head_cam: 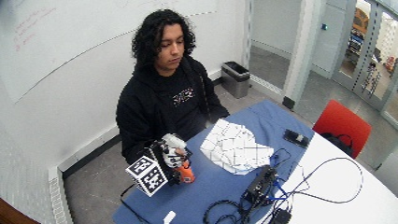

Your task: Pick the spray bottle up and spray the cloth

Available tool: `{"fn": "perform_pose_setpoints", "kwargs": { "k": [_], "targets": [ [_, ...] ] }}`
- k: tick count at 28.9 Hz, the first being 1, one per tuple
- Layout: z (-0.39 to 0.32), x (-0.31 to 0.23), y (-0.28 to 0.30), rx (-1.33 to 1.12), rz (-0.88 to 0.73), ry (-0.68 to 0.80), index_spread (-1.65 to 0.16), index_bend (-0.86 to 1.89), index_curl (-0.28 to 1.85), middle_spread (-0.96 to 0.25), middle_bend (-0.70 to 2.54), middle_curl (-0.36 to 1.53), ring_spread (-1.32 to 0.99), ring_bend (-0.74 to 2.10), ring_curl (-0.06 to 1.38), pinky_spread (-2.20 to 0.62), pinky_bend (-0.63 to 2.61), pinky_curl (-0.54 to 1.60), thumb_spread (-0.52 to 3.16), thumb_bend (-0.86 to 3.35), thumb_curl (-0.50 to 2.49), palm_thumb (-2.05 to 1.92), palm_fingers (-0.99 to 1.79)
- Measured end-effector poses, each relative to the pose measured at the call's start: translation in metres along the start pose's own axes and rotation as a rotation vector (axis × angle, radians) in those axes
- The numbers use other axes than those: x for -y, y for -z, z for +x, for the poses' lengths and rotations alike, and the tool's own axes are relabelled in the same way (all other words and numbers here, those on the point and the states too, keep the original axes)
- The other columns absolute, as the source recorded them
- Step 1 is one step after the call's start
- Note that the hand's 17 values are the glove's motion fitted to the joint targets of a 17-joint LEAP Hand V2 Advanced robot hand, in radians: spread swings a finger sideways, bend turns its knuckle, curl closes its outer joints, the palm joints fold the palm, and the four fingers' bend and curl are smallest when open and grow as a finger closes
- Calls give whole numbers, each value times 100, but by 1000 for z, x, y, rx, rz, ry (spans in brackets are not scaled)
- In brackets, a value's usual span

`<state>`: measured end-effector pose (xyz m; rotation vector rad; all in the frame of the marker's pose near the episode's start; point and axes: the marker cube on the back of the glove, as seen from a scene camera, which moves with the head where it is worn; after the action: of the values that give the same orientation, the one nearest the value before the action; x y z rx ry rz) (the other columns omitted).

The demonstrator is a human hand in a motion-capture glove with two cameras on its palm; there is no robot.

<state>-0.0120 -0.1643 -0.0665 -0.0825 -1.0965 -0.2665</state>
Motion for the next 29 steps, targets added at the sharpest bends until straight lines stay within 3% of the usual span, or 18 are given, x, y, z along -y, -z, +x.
{"fn": "perform_pose_setpoints", "kwargs": {
  "k": [10, 17, 22, 29],
  "targets": [
    [-14, -16, 25, -20, -135, -81, -28, 38, 49, -17, 67, 56, -20, 75, 51, -25, 49, 45, 44, 2, 64, 102, 134],
    [-36, 22, -19, -37, -387, -193, -27, 40, 53, -17, 68, 58, -20, 77, 52, -26, 49, 46, 39, -1, 68, 103, 132],
    [-60, 31, -37, -92, -668, -389, -27, 40, 55, -17, 69, 59, -19, 78, 53, -25, 50, 47, 37, -1, 71, 104, 131],
    [-42, 34, -90, -226, -1005, -706, -28, 38, 58, -17, 69, 60, -19, 78, 53, -25, 51, 48, 37, -1, 74, 104, 128]
  ]
}}
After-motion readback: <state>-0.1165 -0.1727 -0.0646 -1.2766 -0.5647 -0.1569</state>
